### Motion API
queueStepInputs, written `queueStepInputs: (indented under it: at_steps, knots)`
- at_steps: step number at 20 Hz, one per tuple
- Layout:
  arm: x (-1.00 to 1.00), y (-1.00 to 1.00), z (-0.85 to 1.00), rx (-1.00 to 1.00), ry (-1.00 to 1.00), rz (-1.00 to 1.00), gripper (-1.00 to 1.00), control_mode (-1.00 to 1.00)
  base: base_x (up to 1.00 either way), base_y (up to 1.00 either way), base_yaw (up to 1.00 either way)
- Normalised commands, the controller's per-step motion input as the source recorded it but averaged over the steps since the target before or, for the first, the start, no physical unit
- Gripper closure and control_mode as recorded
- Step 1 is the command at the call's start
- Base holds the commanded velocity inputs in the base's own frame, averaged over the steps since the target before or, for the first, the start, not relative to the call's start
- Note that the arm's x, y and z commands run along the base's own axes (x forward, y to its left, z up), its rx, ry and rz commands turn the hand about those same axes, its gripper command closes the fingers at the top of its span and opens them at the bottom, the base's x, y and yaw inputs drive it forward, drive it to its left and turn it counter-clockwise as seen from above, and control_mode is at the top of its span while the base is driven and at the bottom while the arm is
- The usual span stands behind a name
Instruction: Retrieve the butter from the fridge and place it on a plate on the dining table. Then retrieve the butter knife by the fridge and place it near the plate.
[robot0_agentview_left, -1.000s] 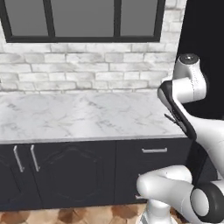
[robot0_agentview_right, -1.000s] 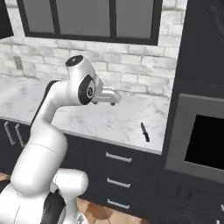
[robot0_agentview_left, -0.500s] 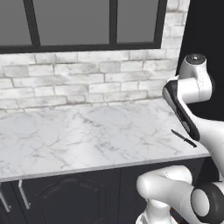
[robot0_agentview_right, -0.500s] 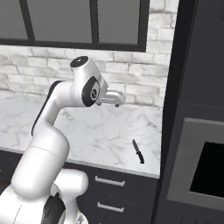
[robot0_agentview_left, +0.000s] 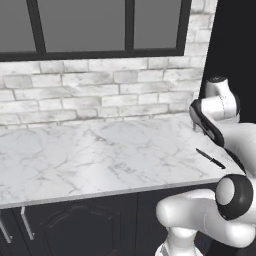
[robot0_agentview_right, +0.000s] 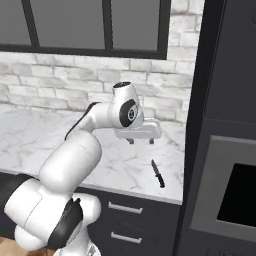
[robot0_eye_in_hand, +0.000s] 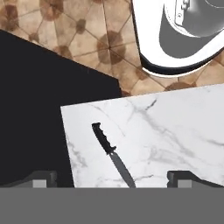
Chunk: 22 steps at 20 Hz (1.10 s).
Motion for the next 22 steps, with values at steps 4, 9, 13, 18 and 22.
queueStepInputs:
  at_steps: [4, 9, 13, 18, 22]
  knots:
    - [0.00, -0.39, -1.00, 0.00, 0.29, 0.00, -1.00, -1.00, 0.00, 0.00, 0.00]
    - [0.03, -0.06, -1.00, 0.00, 0.15, 0.09, -1.00, -1.00, 0.00, 0.00, 0.00]
    - [0.11, -0.03, -0.78, 0.00, 0.09, 0.30, -1.00, -1.00, 0.00, 0.00, 0.00]
    - [0.10, -0.23, -0.51, 0.05, 0.05, 0.31, -1.00, -1.00, 0.00, 0.00, 0.00]
    - [0.09, -0.50, -0.13, 0.15, 0.03, 0.08, -1.00, -1.00, 0.00, 0.00, 0.00]
